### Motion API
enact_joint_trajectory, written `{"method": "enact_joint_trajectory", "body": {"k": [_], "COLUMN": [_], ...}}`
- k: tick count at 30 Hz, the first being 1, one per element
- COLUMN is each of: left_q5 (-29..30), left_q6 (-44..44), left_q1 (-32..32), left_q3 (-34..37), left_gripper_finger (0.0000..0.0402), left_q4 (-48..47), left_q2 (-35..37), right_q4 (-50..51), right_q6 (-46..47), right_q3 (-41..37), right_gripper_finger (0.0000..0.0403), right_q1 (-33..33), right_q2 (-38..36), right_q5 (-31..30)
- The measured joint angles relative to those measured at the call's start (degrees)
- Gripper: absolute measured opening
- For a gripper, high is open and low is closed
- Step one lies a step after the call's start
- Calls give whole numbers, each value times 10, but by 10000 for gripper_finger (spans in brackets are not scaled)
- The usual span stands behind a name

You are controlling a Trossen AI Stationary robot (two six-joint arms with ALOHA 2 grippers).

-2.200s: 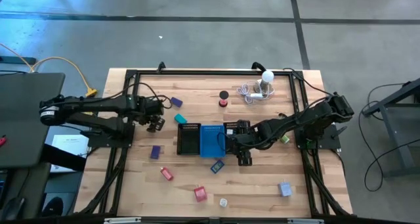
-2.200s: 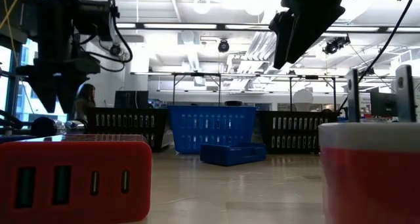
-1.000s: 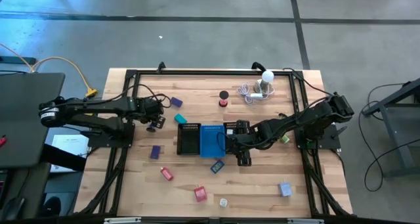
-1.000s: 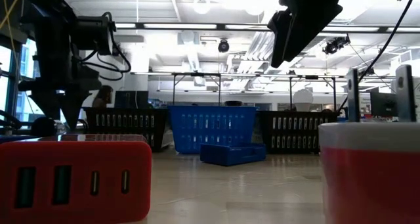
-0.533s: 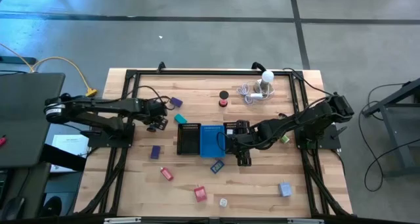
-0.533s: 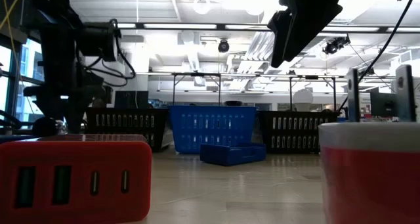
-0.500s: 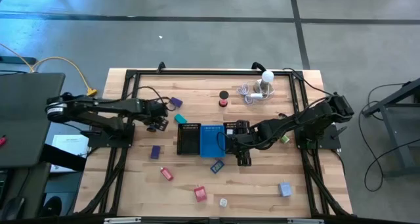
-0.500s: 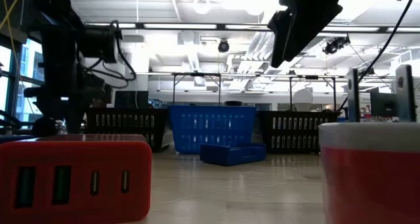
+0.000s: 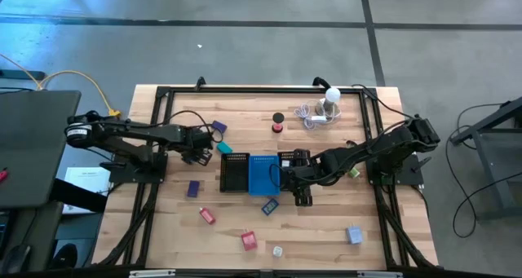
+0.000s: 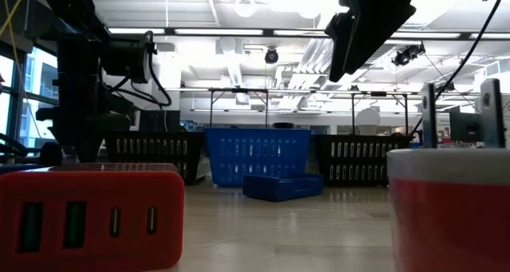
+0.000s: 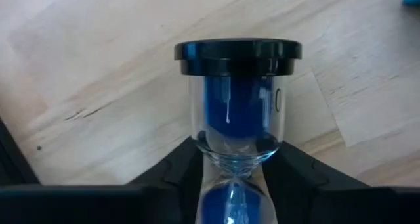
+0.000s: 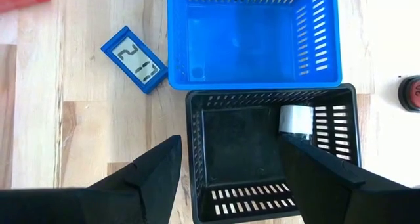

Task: Pick & Place Office items
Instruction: Put the blue hourglass into the blue bin

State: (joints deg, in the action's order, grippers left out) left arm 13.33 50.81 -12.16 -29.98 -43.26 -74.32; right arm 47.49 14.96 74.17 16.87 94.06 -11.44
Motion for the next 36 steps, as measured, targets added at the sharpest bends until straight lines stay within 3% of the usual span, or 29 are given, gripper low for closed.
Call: {"method": "enact_joint_trajectory", "body": {"k": [13, 20, 30, 36], "left_q5": [-1, 5, -30, 9], "left_q6": [-33, -46, -147, -271], "left_q1": [1, 23, 122, 192], "left_q3": [4, -1, -3, -2], "left_gripper_finger": [121, 116, 117, 118], "left_q4": [-5, 6, 196, 322], "left_q2": [129, 247, 398, 394], "right_q4": [-6, -91, -202, -222], "right_q6": [-2, -4, -76, -91], "right_q3": [0, 0, 0, 0], "right_gripper_finger": [244, 244, 244, 244], "right_q1": [0, 0, 0, 0], "right_q2": [0, 0, 0, 0], "right_q5": [0, -1, -4, -2]}}
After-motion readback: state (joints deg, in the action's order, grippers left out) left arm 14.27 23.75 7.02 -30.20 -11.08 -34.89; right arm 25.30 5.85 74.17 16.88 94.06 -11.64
